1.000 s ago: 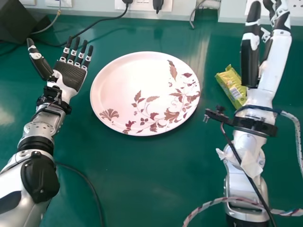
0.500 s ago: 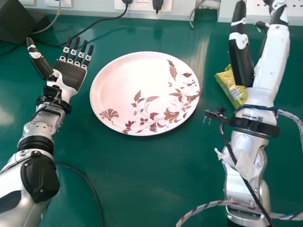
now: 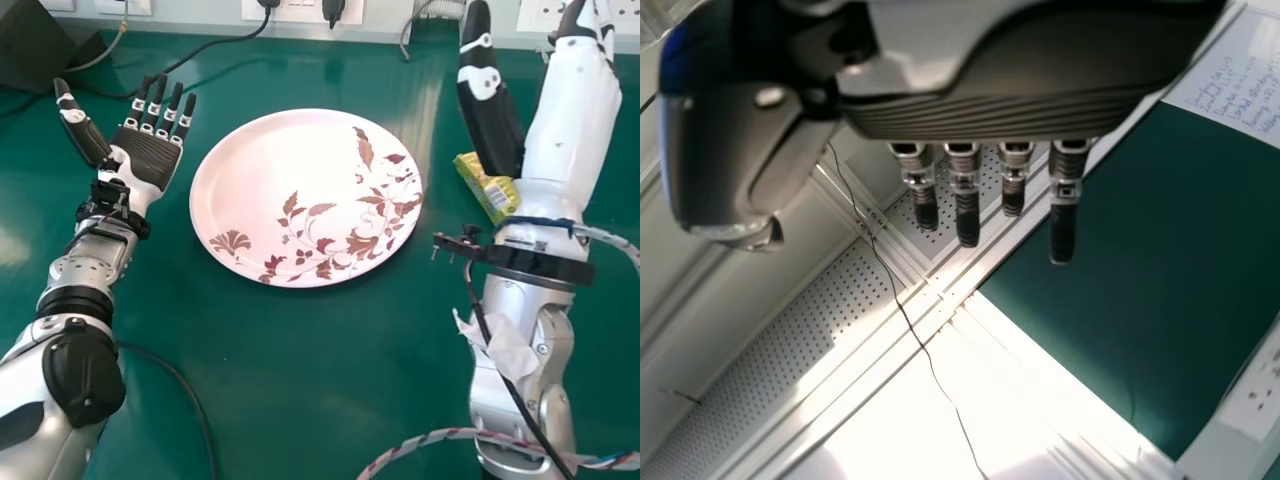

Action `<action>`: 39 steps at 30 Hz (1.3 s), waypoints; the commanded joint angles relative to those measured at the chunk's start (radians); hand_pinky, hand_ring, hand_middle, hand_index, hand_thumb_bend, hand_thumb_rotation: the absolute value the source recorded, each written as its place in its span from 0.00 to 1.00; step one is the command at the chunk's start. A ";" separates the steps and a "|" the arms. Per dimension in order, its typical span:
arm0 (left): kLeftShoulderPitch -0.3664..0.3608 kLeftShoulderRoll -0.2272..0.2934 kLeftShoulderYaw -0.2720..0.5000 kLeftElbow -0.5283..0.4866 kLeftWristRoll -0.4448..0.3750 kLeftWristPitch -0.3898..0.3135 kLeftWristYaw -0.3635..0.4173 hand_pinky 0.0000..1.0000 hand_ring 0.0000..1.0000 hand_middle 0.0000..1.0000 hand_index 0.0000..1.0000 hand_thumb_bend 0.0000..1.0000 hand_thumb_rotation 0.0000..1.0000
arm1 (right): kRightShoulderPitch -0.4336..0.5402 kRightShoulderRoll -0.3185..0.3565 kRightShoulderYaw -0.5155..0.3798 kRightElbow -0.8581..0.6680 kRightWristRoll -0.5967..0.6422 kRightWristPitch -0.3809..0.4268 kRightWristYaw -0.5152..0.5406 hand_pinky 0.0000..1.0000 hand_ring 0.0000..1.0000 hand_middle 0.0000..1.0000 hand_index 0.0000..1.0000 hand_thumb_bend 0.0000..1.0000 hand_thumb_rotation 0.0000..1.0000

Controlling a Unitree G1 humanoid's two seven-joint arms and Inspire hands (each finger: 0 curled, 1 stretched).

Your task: Pick up biscuit and place it in the plate

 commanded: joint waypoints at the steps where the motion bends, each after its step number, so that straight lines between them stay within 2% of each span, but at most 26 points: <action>1: -0.010 0.016 0.010 0.013 0.003 -0.011 0.000 0.84 0.88 0.92 1.00 1.00 0.79 | -0.005 -0.004 0.010 -0.021 -0.038 0.015 0.009 0.76 0.84 0.91 0.97 0.72 0.34; 7: -0.011 0.009 0.011 0.012 0.005 -0.022 0.001 0.96 0.90 0.95 1.00 1.00 0.79 | -0.009 -0.001 0.029 -0.039 -0.103 0.039 0.054 0.77 0.85 0.92 0.97 0.72 0.33; 9: -0.013 0.009 0.013 0.014 0.004 -0.021 0.002 0.99 0.92 0.96 1.00 1.00 0.75 | -0.012 -0.001 0.032 -0.047 -0.115 0.047 0.073 0.77 0.86 0.93 0.98 0.72 0.32; 17: -0.015 0.012 0.015 0.016 0.004 -0.017 -0.013 1.00 0.98 1.00 1.00 1.00 0.74 | -0.016 -0.012 0.043 -0.098 -0.225 0.074 0.189 0.77 0.86 0.93 0.99 0.73 0.34; 21: -0.015 0.010 0.014 0.014 0.005 -0.021 -0.014 1.00 1.00 1.00 1.00 1.00 0.70 | -0.019 -0.018 0.042 -0.131 -0.279 0.083 0.271 0.78 0.87 0.94 1.00 0.73 0.38; 29: -0.014 -0.001 0.017 0.005 0.000 -0.018 -0.003 1.00 1.00 1.00 1.00 1.00 0.69 | -0.035 -0.028 0.028 -0.180 -0.412 0.085 0.441 0.78 0.86 0.93 0.99 0.73 0.37; 39: -0.016 0.003 0.017 0.010 0.001 -0.017 -0.007 1.00 1.00 1.00 1.00 1.00 0.67 | -0.076 -0.031 0.007 -0.227 -0.521 0.072 0.647 0.78 0.86 0.93 1.00 0.72 0.39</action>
